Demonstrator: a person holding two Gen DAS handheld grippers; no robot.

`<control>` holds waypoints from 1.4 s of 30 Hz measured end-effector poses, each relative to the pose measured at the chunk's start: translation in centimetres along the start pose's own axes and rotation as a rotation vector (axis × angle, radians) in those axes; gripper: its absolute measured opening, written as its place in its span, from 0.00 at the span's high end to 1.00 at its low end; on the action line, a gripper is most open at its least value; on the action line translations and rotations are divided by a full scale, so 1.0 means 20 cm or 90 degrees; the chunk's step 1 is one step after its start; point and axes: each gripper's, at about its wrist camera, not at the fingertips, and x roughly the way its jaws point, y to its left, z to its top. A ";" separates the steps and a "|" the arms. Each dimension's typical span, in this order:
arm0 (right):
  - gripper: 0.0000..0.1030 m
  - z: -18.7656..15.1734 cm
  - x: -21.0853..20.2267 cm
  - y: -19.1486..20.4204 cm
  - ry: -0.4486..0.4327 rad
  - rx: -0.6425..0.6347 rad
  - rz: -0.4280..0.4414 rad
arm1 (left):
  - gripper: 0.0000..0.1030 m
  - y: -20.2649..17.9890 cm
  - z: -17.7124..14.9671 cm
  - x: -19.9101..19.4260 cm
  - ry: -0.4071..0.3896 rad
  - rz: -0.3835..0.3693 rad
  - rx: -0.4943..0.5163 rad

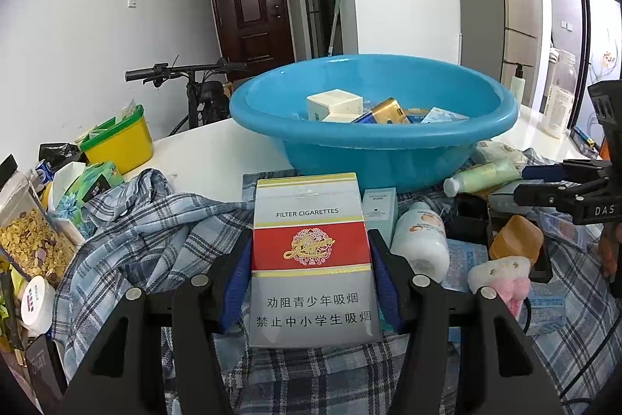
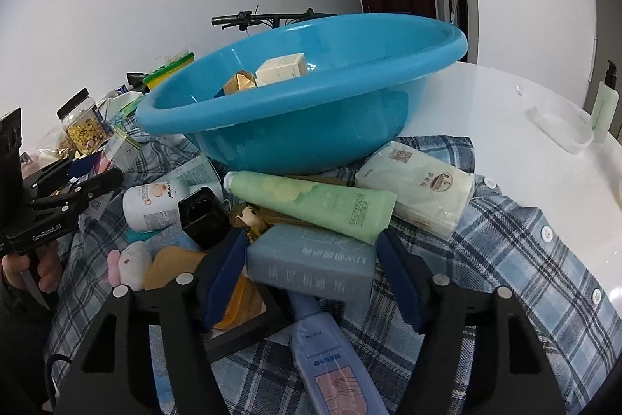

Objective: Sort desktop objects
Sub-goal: 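Grasp the grey box with the right tool while the left tool holds the cigarette pack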

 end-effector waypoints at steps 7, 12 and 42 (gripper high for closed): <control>0.14 0.01 0.02 0.00 0.016 0.004 -0.034 | 0.43 0.00 0.00 0.02 0.010 0.005 -0.002; 0.06 0.02 0.06 0.01 0.034 0.002 -0.025 | 0.43 -0.01 0.00 0.03 0.012 0.006 0.005; 0.39 0.02 -0.16 0.02 -0.090 -0.027 -0.008 | 0.43 0.03 0.02 -0.02 -0.010 -0.010 -0.023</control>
